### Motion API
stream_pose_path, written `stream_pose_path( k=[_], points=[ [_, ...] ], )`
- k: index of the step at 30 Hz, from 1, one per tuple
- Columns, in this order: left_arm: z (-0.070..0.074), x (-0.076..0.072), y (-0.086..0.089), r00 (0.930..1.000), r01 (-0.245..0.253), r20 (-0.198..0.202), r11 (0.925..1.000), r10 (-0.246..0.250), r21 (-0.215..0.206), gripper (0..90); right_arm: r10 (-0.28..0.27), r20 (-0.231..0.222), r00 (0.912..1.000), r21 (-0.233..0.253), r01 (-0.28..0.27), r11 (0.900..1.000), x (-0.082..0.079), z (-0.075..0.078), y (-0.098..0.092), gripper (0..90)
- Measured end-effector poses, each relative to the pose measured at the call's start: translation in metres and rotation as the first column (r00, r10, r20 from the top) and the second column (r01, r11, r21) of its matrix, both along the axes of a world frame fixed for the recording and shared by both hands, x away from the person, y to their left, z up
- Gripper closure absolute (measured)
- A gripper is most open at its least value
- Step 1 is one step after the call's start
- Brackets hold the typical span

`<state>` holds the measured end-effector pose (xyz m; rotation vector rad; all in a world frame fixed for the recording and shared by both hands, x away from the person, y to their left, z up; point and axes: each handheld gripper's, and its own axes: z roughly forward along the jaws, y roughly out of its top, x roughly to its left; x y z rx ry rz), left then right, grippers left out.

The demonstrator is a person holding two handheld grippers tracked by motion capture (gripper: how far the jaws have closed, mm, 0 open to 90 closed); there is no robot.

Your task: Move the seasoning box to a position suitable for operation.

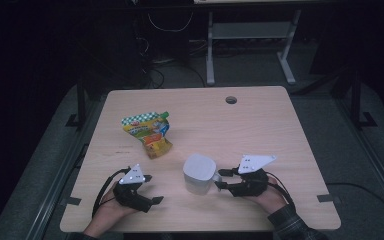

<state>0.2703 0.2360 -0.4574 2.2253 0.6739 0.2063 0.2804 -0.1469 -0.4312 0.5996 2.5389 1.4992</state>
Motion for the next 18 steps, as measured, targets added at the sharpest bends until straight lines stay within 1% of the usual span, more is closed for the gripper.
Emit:
stream_pose_path(
  k=[2,3,4,5,6,7,9,10,11,13,14,15,18],
  points=[
    [0.0,0.0,0.0,1.0,-0.005,-0.003,1.0,0.005,-0.002,13.2,-0.018,-0.008,0.9998,0.0,0.018,1.0,-0.003,0.002,-0.007,51.3],
    [0.001,0.0,0.001,1.0,-0.007,-0.002,1.0,0.007,-0.002,13.2,-0.039,-0.014,0.9991,0.016,0.039,0.999,-0.006,0.003,-0.015,50.8],
    [0.001,0.0,0.001,1.0,-0.007,-0.002,1.0,0.007,-0.002,13.2,-0.039,-0.014,0.9991,0.016,0.039,0.999,-0.006,0.003,-0.015,50.8],
    [0.001,0.0,0.001,1.0,-0.007,0.001,1.0,0.007,-0.002,13.2,-0.049,-0.017,0.9986,0.017,0.05,0.999,-0.01,0.005,-0.02,55.1],
    [0.001,0.0,0.001,1.0,-0.007,0.001,1.0,0.007,-0.002,13.2,-0.047,-0.024,0.9986,0.023,0.048,0.999,-0.013,0.005,-0.022,58.3],
    [0.001,0.0,0.001,1.0,-0.007,0.001,1.0,0.007,-0.003,13.2,-0.047,-0.024,0.9986,0.023,0.048,0.999,-0.013,0.005,-0.022,58.3],
    [0.001,0.0,0.001,1.0,-0.005,0.0,1.0,0.005,0.002,13.2,-0.038,-0.028,0.9989,0.019,0.039,0.999,-0.019,0.005,-0.023,68.2],
    [0.0,-0.001,0.0,1.0,-0.009,0.0,1.0,0.009,-0.003,13.2,-0.028,-0.025,0.9993,0.011,0.029,1.0,-0.025,0.003,-0.022,79.0],
    [0.001,-0.001,0.0,1.0,-0.009,0.001,1.0,0.009,-0.002,13.2,-0.028,-0.025,0.9993,0.011,0.029,1.0,-0.025,0.003,-0.022,79.0],
    [0.0,-0.001,0.0,1.0,-0.006,0.001,1.0,0.006,0.0,13.2,-0.015,-0.033,0.9993,0.018,0.016,1.0,-0.03,0.002,-0.018,87.9],
    [0.0,0.0,0.0,1.0,-0.003,0.005,1.0,0.003,0.003,13.2,-0.009,-0.031,0.9995,0.02,0.01,1.0,-0.031,0.001,-0.015,89.4],
    [0.0,0.0,0.0,1.0,-0.002,0.004,1.0,0.002,0.004,13.2,0.002,-0.033,0.9994,0.017,-0.001,1.0,-0.032,-0.001,-0.009,89.6],
    [0.0,0.0,0.0,1.0,0.0,0.002,1.0,0.0,0.002,13.2,0.018,-0.034,0.9993,0.01,-0.017,1.0,-0.031,-0.002,-0.002,89.6]
  ],
)
